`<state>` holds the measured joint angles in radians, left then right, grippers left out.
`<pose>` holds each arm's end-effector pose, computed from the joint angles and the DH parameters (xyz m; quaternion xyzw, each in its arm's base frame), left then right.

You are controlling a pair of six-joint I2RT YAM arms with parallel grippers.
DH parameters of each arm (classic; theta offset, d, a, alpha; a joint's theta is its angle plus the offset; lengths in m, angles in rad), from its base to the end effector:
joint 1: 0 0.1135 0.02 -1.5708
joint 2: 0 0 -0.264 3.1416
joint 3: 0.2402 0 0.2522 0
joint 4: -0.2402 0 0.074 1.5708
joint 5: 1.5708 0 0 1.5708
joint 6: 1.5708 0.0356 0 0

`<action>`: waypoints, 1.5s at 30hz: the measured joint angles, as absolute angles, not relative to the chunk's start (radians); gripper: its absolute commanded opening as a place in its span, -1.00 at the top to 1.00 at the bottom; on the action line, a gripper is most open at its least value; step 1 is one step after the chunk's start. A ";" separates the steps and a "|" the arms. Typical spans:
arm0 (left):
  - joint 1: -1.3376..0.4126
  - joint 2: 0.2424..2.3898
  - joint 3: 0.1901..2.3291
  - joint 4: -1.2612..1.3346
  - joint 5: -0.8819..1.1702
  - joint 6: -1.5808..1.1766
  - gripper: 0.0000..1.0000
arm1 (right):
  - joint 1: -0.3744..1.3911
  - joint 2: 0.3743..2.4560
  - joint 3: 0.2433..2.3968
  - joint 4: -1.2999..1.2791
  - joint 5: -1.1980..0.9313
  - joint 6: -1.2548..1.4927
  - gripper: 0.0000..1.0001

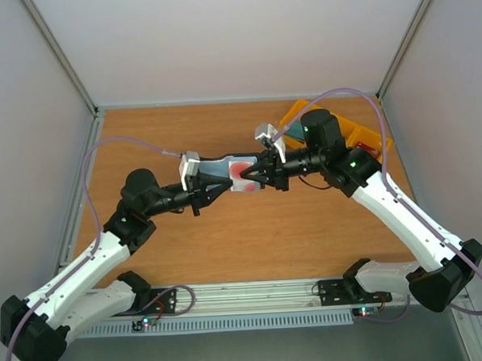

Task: Take the credit cards out of the card holder

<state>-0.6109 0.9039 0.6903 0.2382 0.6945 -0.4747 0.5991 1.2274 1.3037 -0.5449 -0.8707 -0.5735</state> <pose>0.1591 -0.1392 0.3301 0.2877 0.6386 -0.5511 0.4535 0.1971 0.1676 0.3968 -0.6113 0.5213 0.3653 0.4701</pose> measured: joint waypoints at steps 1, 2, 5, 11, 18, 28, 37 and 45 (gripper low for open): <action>-0.611 0.900 0.690 0.237 0.701 -0.467 1.00 | 0.599 1.225 1.302 -0.542 -0.875 -0.575 0.86; -0.611 0.897 0.690 0.237 0.707 -0.461 0.99 | 0.599 1.221 1.298 -0.541 -0.880 -0.577 0.83; -0.613 0.892 0.690 0.244 0.730 -0.445 0.99 | 0.599 1.211 1.295 -0.543 -0.897 -0.586 0.67; -0.623 0.887 0.690 0.303 0.752 -0.435 1.00 | 0.608 1.234 1.290 -0.573 -0.958 -0.609 0.20; -0.614 0.881 0.690 0.326 0.759 -0.435 1.00 | 0.524 1.236 1.219 -0.570 -1.089 -0.591 0.20; -0.590 0.881 0.690 0.340 0.774 -0.425 0.99 | 0.472 1.198 1.211 -0.620 -1.147 -0.608 0.70; -0.575 0.881 0.690 0.332 0.810 -0.409 0.99 | 0.464 1.192 1.213 -0.667 -1.172 -0.655 0.82; -0.569 0.883 0.690 0.324 0.842 -0.390 0.99 | 0.455 1.192 1.226 -0.714 -1.175 -0.692 0.73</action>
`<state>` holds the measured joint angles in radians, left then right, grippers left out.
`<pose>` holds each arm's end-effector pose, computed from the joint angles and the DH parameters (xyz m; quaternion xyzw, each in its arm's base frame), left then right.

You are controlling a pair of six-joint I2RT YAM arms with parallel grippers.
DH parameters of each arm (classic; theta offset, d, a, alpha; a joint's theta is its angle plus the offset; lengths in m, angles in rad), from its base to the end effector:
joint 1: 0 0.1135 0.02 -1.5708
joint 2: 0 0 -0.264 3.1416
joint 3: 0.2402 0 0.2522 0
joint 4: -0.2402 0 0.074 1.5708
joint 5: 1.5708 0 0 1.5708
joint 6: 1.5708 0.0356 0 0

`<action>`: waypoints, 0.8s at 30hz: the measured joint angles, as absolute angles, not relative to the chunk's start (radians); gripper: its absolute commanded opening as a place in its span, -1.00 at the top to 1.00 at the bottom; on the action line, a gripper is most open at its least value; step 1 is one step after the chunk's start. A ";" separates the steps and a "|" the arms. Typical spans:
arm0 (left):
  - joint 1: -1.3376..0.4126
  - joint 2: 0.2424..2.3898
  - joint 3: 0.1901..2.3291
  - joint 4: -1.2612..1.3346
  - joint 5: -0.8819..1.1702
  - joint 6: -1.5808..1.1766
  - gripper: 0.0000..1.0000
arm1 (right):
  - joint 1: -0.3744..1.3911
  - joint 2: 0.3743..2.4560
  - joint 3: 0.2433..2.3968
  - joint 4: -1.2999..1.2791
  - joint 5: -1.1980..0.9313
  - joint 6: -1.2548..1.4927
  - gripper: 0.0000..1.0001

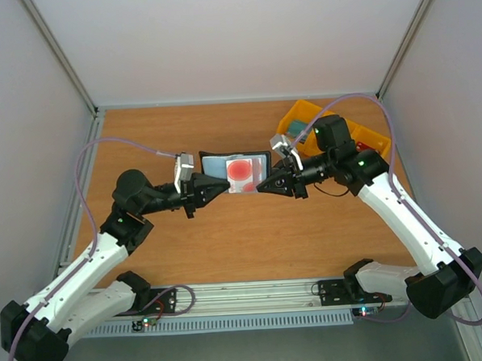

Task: Take the credit cards out of the card holder

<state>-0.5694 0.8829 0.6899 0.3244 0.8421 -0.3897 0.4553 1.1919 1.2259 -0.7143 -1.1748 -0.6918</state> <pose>0.1551 -0.1308 0.3422 0.3601 0.5716 -0.5557 0.4846 0.1951 0.1321 0.3719 -0.6081 0.5015 0.4544 0.4150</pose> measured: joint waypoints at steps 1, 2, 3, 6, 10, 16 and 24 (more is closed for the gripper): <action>-0.560 0.881 0.690 0.326 0.846 -0.388 0.99 | 0.444 1.191 1.226 -0.722 -1.175 -0.691 0.69; -0.555 0.880 0.690 0.326 0.846 -0.388 1.00 | 0.436 1.190 1.226 -0.724 -1.175 -0.690 0.61; -0.551 0.880 0.690 0.327 0.846 -0.388 1.00 | 0.428 1.190 1.226 -0.726 -1.174 -0.687 0.56; -0.547 0.880 0.690 0.327 0.847 -0.388 0.99 | 0.420 1.190 1.226 -0.726 -1.174 -0.676 0.76; -0.546 0.880 0.690 0.329 0.850 -0.389 1.00 | 0.420 1.188 1.226 -0.720 -1.176 -0.657 0.97; -0.544 0.873 0.690 0.330 0.849 -0.386 0.99 | 0.411 1.179 1.225 -0.719 -1.175 -0.656 0.97; -0.485 0.844 0.690 0.278 0.839 -0.359 0.99 | 0.323 1.142 1.144 -0.705 -1.135 -0.597 0.98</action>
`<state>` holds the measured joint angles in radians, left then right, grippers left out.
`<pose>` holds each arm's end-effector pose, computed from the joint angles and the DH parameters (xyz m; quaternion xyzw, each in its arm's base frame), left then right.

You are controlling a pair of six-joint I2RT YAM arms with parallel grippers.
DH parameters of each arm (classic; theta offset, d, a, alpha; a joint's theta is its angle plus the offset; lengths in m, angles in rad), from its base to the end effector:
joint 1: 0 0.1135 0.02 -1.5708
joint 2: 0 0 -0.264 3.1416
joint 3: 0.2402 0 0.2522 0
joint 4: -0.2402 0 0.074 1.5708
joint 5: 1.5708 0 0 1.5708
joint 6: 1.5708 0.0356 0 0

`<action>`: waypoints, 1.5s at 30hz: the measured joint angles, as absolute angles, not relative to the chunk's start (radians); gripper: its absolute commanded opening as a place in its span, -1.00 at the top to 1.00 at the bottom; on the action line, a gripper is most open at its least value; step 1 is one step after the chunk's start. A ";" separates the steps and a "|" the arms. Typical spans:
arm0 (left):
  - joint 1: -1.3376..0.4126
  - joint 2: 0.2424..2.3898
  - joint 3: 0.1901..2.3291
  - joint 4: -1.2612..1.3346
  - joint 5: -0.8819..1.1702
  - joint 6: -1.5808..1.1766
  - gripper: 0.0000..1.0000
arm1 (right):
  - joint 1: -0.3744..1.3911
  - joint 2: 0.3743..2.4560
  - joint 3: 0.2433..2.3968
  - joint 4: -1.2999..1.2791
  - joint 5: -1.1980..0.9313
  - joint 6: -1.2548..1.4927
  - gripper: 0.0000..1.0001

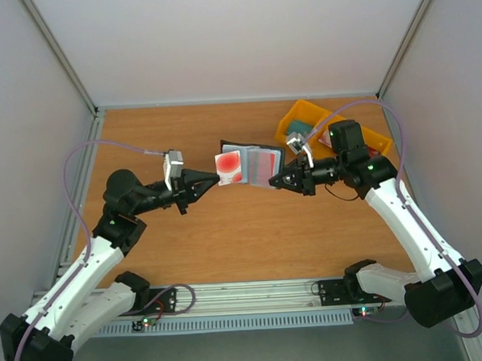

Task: Take the credit cards out of the card holder

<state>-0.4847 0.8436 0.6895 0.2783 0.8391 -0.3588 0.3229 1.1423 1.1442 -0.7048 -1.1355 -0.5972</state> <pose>0.1582 -0.1133 0.3445 0.3428 0.5840 -0.5262 0.5143 0.2013 0.1014 0.3566 -0.5422 0.5851 0.4348 0.4179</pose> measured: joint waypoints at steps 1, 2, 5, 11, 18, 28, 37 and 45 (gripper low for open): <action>-0.479 0.838 0.689 0.275 0.838 -0.357 0.99 | 0.316 1.137 1.128 -0.704 -1.121 -0.580 0.98; -0.473 0.830 0.687 0.272 0.836 -0.354 0.99 | 0.312 1.135 1.111 -0.705 -1.105 -0.563 0.98; -0.464 0.805 0.674 0.252 0.832 -0.347 1.00 | 0.307 1.145 1.065 -0.717 -1.052 -0.513 0.98; -0.459 0.779 0.616 0.236 0.826 -0.356 0.99 | 0.307 1.229 0.947 -0.732 -0.989 -0.403 0.97; -0.459 0.780 0.570 0.247 0.827 -0.380 1.00 | 0.308 1.449 0.864 -0.761 -0.962 -0.311 0.98; -0.459 0.780 0.569 0.271 0.827 -0.390 1.00 | 0.305 1.654 0.859 -0.747 -0.952 -0.258 0.76; -0.459 0.794 0.569 0.281 0.832 -0.389 0.99 | 0.206 1.630 0.798 -0.746 -0.831 -0.212 -0.17; -0.463 0.805 0.569 0.274 0.865 -0.348 1.00 | 0.141 1.294 0.899 -0.896 -0.483 -0.209 -0.17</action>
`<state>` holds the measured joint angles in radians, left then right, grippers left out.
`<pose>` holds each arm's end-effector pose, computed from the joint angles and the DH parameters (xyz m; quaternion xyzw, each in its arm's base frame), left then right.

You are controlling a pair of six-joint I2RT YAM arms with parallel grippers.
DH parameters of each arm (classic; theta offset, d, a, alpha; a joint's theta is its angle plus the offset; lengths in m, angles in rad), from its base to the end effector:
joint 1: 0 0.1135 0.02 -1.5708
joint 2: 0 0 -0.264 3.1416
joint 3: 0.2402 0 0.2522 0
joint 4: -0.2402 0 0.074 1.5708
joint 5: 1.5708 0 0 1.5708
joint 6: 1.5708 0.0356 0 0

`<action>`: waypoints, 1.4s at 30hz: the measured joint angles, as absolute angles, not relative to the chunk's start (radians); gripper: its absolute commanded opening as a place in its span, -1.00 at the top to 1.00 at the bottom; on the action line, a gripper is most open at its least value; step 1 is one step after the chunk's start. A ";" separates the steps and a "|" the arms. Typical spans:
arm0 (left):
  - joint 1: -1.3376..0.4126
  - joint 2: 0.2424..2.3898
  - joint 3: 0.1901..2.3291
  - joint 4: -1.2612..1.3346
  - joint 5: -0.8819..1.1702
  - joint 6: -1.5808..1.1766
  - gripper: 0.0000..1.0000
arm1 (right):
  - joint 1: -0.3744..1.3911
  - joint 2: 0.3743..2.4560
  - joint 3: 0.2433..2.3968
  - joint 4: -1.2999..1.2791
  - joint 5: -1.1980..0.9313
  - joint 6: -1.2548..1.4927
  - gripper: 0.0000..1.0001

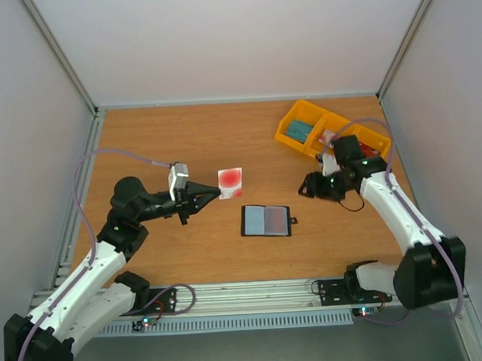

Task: Take the credit cards out of the card holder

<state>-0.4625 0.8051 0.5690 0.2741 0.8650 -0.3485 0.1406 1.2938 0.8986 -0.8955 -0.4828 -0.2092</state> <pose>0.1546 -0.1074 0.3085 0.3373 0.6115 -0.5251 0.4864 0.2216 0.0481 0.2271 -0.2002 0.9410 0.2319 0.1436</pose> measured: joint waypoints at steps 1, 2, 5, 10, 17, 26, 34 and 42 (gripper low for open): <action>-0.465 0.807 0.569 0.268 0.879 -0.328 0.99 | 0.149 1.262 0.944 -0.912 -0.452 -0.221 -0.18; -0.468 0.807 0.569 0.256 0.896 -0.302 1.00 | 0.173 1.230 1.003 -0.926 -0.414 -0.250 -0.19; -0.481 0.807 0.569 0.203 0.945 -0.192 1.00 | 0.349 1.150 1.191 -0.933 -0.396 -0.378 -0.28; -0.499 0.808 0.577 0.035 1.019 0.080 0.99 | 0.596 1.077 1.413 -0.963 -0.562 -0.587 -0.45; -0.529 0.818 0.609 -0.168 1.024 0.322 1.00 | 0.928 1.248 1.628 -1.147 -0.414 -0.737 -0.57; -0.556 0.818 0.609 -0.233 1.022 0.409 0.99 | 1.005 1.452 1.683 -1.275 -0.292 -0.813 0.50; -0.558 0.818 0.610 -0.238 1.013 0.417 0.99 | 1.010 1.446 1.685 -1.288 -0.313 -0.824 0.97; -0.562 0.810 0.586 -0.110 0.883 0.291 -0.99 | 0.739 1.351 1.578 -1.196 -0.385 -0.727 0.98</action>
